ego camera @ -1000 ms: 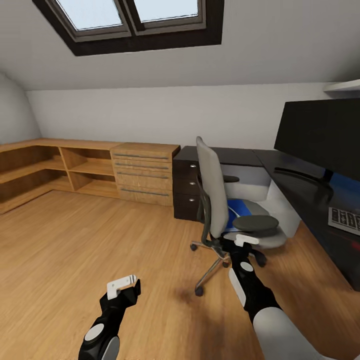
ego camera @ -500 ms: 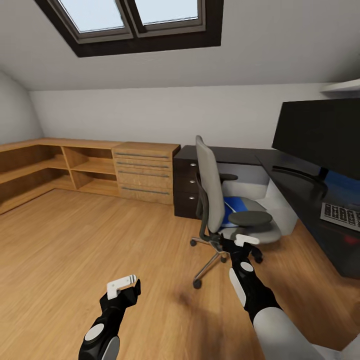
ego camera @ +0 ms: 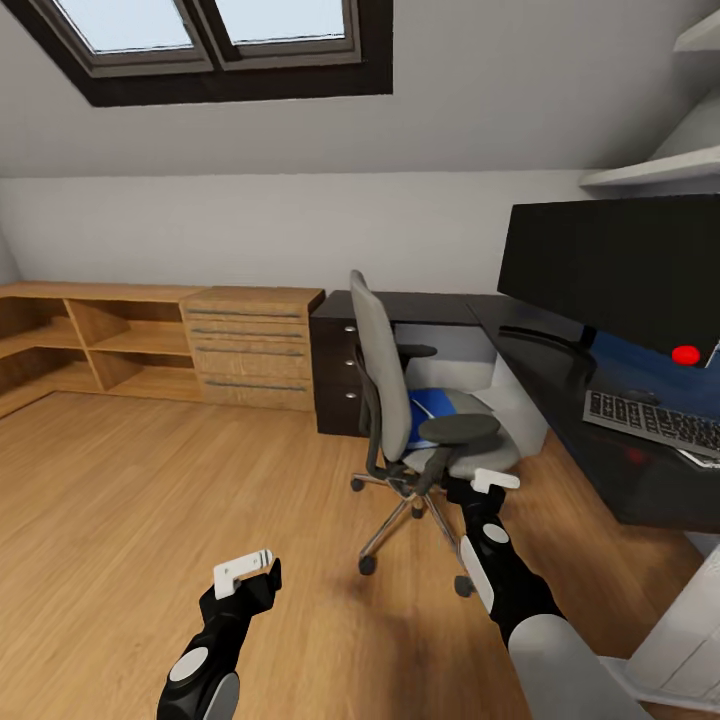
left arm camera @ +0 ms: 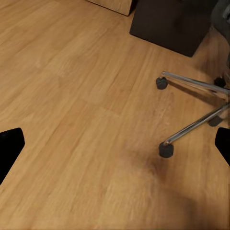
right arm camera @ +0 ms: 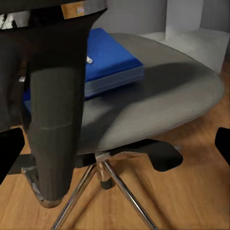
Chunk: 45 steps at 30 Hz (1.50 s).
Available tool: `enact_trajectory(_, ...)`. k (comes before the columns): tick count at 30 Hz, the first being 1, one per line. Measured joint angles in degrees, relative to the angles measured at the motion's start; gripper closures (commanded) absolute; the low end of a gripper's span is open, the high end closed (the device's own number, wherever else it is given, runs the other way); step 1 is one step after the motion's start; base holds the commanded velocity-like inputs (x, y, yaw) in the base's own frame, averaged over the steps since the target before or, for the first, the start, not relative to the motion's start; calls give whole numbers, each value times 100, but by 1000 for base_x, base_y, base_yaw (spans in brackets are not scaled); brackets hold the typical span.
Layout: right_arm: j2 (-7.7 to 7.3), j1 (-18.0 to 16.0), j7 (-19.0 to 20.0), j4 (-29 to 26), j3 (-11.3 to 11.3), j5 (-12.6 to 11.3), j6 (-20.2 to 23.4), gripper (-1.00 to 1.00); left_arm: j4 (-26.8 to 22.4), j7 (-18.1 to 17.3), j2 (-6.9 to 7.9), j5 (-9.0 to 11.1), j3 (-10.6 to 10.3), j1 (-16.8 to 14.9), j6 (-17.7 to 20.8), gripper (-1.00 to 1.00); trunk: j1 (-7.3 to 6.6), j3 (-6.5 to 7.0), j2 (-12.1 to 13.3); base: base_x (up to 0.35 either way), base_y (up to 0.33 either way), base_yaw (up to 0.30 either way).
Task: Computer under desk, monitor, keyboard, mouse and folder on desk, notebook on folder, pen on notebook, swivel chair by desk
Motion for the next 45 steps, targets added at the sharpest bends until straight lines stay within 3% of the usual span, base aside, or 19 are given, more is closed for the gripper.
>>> enact_trajectory(20,0,-1,-6,2,8,13,-10,-100,1,0,0,0,1,1,1,-100,1,0,0,-124,0,-19)
enact_trajectory(45,20,-1,-30,15,7,-7,-9,-100,-35,0,0,1,10,1,-6,-100,-2,0,0,39,-4,0)
